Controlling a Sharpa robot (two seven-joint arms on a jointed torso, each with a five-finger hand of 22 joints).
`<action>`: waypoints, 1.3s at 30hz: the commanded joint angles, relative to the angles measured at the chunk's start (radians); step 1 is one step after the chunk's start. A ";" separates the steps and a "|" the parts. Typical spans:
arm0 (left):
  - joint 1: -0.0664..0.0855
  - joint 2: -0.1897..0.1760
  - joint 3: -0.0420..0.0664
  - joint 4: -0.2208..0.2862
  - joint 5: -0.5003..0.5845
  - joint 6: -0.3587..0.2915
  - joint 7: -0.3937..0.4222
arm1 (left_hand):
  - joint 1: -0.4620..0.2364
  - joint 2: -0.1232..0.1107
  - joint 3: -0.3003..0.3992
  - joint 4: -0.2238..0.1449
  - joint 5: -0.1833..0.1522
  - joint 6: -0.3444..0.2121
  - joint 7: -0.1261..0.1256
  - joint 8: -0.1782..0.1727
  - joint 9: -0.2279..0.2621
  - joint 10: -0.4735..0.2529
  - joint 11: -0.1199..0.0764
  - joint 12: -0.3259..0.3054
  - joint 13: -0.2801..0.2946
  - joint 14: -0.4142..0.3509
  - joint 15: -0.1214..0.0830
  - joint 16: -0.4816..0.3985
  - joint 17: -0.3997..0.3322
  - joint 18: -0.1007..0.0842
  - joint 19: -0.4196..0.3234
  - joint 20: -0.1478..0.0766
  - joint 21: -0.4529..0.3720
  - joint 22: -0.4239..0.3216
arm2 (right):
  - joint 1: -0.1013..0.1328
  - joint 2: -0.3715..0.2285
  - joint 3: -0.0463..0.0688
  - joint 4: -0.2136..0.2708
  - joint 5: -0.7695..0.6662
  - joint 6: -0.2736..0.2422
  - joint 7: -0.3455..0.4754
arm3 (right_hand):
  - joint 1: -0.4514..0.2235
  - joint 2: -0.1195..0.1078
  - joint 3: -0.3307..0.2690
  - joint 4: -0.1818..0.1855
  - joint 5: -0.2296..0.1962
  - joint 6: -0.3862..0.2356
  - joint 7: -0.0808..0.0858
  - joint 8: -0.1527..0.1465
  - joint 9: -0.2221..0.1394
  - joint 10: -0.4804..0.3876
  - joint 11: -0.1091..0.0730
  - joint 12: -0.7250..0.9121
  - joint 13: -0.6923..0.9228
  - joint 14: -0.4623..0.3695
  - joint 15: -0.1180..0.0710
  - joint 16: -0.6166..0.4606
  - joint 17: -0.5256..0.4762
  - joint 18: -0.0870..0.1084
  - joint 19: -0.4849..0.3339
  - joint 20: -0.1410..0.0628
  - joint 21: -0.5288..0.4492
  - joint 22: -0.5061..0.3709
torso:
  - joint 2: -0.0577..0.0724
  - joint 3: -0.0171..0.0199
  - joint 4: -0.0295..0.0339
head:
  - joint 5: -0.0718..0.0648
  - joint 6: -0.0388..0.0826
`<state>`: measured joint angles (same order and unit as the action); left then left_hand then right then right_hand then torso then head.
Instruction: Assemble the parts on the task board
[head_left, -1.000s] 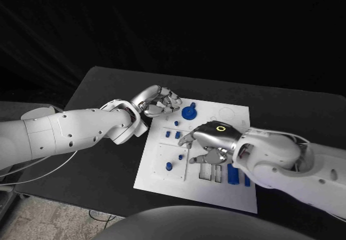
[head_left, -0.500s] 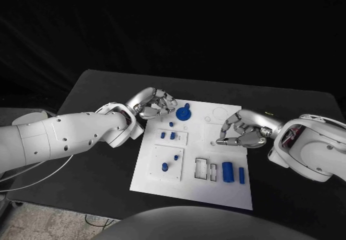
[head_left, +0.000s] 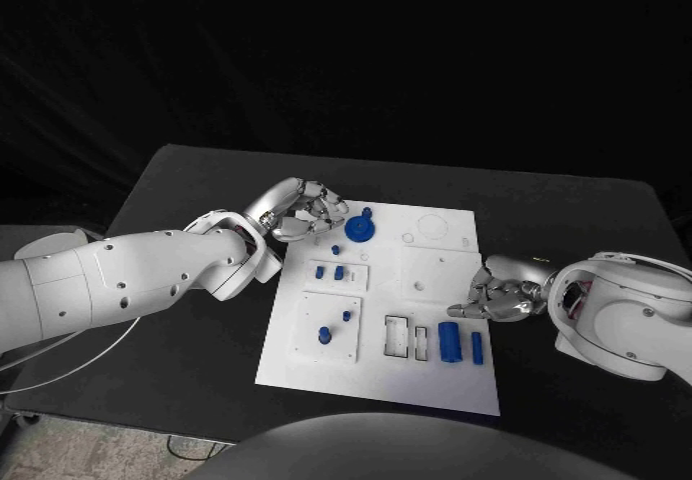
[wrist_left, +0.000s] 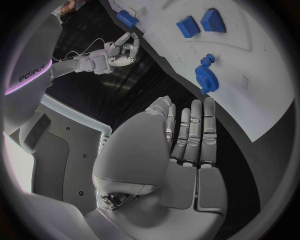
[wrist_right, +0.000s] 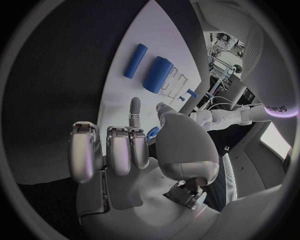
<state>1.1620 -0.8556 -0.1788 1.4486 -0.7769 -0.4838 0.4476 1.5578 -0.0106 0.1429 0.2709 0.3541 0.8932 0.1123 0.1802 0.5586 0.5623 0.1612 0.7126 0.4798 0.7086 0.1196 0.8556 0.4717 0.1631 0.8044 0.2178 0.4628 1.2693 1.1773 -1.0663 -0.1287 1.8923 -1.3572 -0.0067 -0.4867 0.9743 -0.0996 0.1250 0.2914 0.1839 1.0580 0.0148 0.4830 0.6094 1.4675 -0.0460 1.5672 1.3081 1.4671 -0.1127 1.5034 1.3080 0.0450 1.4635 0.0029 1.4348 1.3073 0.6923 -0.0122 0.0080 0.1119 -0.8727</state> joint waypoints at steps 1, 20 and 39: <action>-0.002 0.002 0.001 0.001 0.009 0.000 0.019 | 0.010 0.000 0.006 0.001 0.005 -0.005 0.001 0.003 0.001 0.003 0.006 0.006 -0.002 0.008 -0.002 0.003 -0.001 0.014 0.007 0.003 0.006 0.001 | -0.008 0.000 0.000 0.015 -0.092 0.033 -0.096 | -0.031 -0.014 0.015 0.001 -0.037 0.004 -0.006 0.018 0.049 0.103 -0.009 0.004 0.263 0.079 -0.008 0.001 0.122 -0.016 0.069 -0.011 0.010 0.226 | 0.001 0.0002 -0.0009 | 0.000 0.000; -0.002 -0.002 0.001 0.001 0.009 0.010 0.004 | 0.012 0.001 0.006 0.001 0.006 -0.005 0.000 0.004 0.002 0.004 0.007 0.006 -0.003 0.009 -0.001 0.004 -0.001 0.014 0.007 0.003 0.006 0.002 | -0.048 0.006 0.000 0.067 -0.192 -0.038 -0.111 | -0.109 -0.008 -0.042 0.002 -0.126 -0.014 -0.027 0.106 0.324 0.103 -0.026 0.004 0.263 0.081 -0.022 0.006 0.128 -0.017 0.065 -0.023 0.023 0.226 | 0.000 -0.0009 -0.0017 | 0.003 0.000; -0.002 -0.004 0.001 -0.006 0.009 0.023 -0.007 | 0.012 0.002 0.006 0.001 0.006 -0.005 0.001 0.004 0.002 0.005 0.008 0.007 -0.004 0.009 -0.001 0.004 -0.001 0.014 0.008 0.004 0.007 0.003 | -0.080 0.010 0.000 0.123 -0.289 -0.052 -0.134 | -0.108 -0.042 -0.076 0.004 -0.127 -0.076 -0.023 0.088 0.449 0.103 -0.026 0.004 0.263 0.077 -0.030 0.002 0.116 -0.014 0.059 -0.033 0.015 0.222 | -0.003 -0.0020 -0.0018 | -0.003 0.000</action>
<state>1.1604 -0.8602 -0.1785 1.4422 -0.7729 -0.4774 0.4395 1.5578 -0.0105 0.1428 0.2709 0.3541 0.8933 0.1123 0.1802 0.5593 0.5661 0.1648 0.7126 0.4775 0.7086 0.1196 0.8556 0.4720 0.1631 0.8080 0.2214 0.4628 1.2713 1.0998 -1.0574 -0.1285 2.0148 -1.5948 -0.0740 -0.6012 0.8560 -0.1454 0.0540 0.2955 0.0562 0.9865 -0.0079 0.5745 1.0595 1.4659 -0.0688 1.5671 1.3076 1.4664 -0.1363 1.5094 1.3076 0.0452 1.4683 -0.0236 1.4536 1.3077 0.6902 -0.0133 0.0063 0.1104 -0.8727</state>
